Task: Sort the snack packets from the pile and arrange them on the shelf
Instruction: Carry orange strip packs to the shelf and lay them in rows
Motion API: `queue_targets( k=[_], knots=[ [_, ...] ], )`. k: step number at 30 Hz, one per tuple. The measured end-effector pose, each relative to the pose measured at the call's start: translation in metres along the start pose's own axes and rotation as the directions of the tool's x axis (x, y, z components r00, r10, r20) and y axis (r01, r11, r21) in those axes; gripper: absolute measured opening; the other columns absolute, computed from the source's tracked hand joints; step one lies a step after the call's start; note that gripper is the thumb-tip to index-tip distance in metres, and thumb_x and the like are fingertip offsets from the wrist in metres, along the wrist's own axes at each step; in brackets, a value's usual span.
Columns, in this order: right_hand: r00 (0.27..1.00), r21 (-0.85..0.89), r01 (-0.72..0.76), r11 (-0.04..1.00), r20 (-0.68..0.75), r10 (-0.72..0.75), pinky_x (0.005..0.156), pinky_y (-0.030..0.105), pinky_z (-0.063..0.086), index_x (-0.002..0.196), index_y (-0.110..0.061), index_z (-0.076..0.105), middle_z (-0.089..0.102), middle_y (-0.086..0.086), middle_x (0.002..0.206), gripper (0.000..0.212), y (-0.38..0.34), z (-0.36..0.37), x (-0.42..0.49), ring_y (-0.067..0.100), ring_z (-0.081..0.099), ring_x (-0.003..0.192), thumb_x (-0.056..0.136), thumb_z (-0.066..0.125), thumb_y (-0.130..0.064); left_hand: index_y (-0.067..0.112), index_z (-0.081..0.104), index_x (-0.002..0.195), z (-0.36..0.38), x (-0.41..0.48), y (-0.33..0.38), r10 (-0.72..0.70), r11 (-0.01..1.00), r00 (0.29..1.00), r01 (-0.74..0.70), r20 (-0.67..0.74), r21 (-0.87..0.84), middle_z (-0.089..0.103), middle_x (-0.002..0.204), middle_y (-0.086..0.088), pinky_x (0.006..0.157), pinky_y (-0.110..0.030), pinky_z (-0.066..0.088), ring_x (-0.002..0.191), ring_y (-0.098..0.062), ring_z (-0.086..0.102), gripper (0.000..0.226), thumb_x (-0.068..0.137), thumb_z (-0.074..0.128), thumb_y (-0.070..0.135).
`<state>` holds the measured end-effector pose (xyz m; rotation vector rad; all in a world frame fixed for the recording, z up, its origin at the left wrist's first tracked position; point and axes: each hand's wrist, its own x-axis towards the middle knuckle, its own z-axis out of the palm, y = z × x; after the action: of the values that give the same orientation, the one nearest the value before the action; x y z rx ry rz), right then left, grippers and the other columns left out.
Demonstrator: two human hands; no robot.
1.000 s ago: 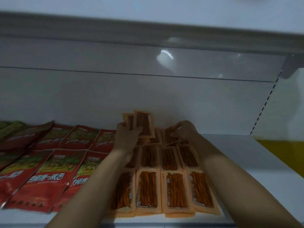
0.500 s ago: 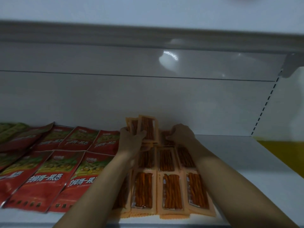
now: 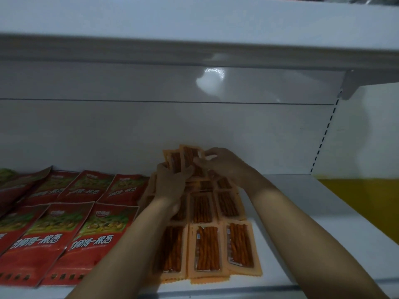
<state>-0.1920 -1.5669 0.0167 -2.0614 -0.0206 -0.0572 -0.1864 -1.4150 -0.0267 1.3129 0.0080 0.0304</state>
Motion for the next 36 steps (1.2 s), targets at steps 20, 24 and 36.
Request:
queue_targets(
  k=[20,24,36],
  knots=[
    [0.901,-0.031,-0.175,0.984,-0.408,0.147,0.079,0.041,0.058,0.087,-0.017,0.072,0.07,0.008,0.091,0.026,0.084,-0.024,0.035,0.027,0.068,0.086,0.068,0.085,-0.005,0.0,0.051,0.122,-0.01,0.009,-0.004,-0.012,0.99,0.999,0.019,-0.052,0.141,0.066,0.112,-0.021,0.056,-0.035,0.057,0.091,-0.034,0.07,0.038,0.089,0.068,0.007],
    [0.895,-0.151,-0.225,0.963,-0.423,0.143,0.073,0.026,0.047,0.1,-0.013,0.074,0.07,0.008,0.1,0.028,0.098,-0.02,0.035,0.025,0.066,0.097,0.074,0.083,-0.016,-0.001,0.053,0.12,-0.012,0.006,-0.007,-0.028,0.984,0.999,0.032,-0.027,0.175,0.067,0.109,-0.019,0.049,-0.029,0.054,0.089,-0.033,0.071,0.035,0.09,0.067,0.008],
    [0.918,-0.433,-0.288,0.854,-0.378,0.118,0.077,0.028,0.044,0.103,-0.018,0.07,0.067,0.004,0.11,0.027,0.106,-0.015,0.027,0.024,0.062,0.105,0.085,0.069,-0.038,0.015,0.063,0.093,-0.011,-0.004,-0.015,-0.026,0.97,0.999,0.033,-0.032,0.24,0.071,0.097,-0.01,0.062,-0.034,0.053,0.086,-0.028,0.07,0.008,0.091,0.067,0.008]
  ],
)
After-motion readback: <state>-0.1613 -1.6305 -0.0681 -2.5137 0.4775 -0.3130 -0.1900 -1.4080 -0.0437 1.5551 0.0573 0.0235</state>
